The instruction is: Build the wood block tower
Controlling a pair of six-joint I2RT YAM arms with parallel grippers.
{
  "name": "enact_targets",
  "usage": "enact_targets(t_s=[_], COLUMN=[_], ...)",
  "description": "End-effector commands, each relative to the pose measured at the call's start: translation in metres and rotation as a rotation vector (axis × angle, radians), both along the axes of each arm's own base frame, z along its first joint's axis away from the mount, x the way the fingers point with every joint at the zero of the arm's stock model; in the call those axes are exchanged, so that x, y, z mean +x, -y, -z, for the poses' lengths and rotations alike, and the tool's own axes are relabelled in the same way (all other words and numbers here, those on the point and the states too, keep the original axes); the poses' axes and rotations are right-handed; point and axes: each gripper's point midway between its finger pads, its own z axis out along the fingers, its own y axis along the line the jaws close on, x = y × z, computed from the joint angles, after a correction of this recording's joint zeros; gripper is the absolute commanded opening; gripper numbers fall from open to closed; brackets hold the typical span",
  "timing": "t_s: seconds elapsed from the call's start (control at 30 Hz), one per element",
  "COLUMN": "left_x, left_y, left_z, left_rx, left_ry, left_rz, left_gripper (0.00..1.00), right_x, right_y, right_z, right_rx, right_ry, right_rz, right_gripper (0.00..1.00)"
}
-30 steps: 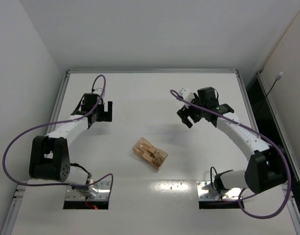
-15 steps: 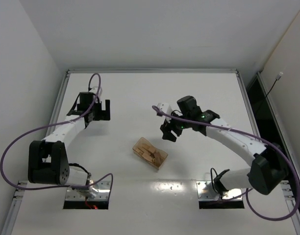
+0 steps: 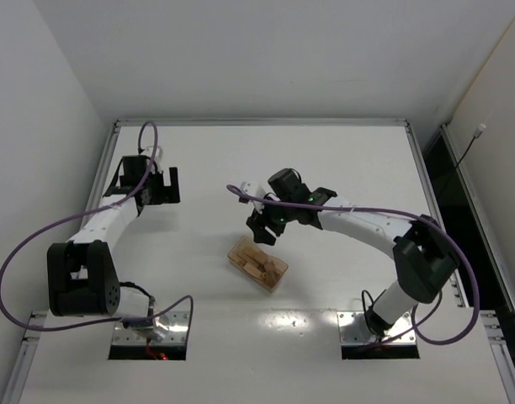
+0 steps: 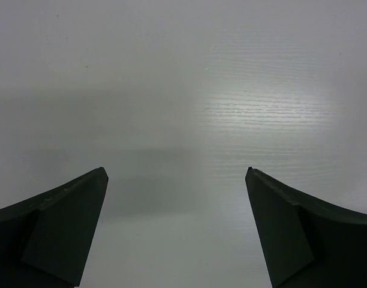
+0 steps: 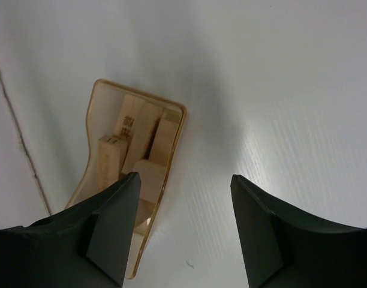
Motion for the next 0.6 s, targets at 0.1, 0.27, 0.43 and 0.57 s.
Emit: enact_targets(t_s=[0.1,0.27,0.43,0.57], left_x=[0.006,0.007,0.006,0.008], left_y=[-0.014,-0.025,-0.031,-0.030], left_z=[-0.006,-0.004,0.003,0.005], left_rx=[0.002,0.010,0.009,0.002], left_ry=[0.015,0.015,-0.003,-0.002], left_rz=[-0.029,-0.050,-0.056,-0.049], left_gripper=[1.00,1.00,1.00,1.00], right_x=[0.024,0.023,0.019,0.018], right_y=[-0.037,-0.046,-0.039,-0.029], right_z=[-0.014,-0.003,0.011,0.022], right_rx=[0.046,0.016,-0.019,-0.049], right_ry=[0.053,0.042,0.014,0.021], right_rz=[0.033,0.024,0.040,0.061], right_gripper=[0.56,0.56,0.53,0.50])
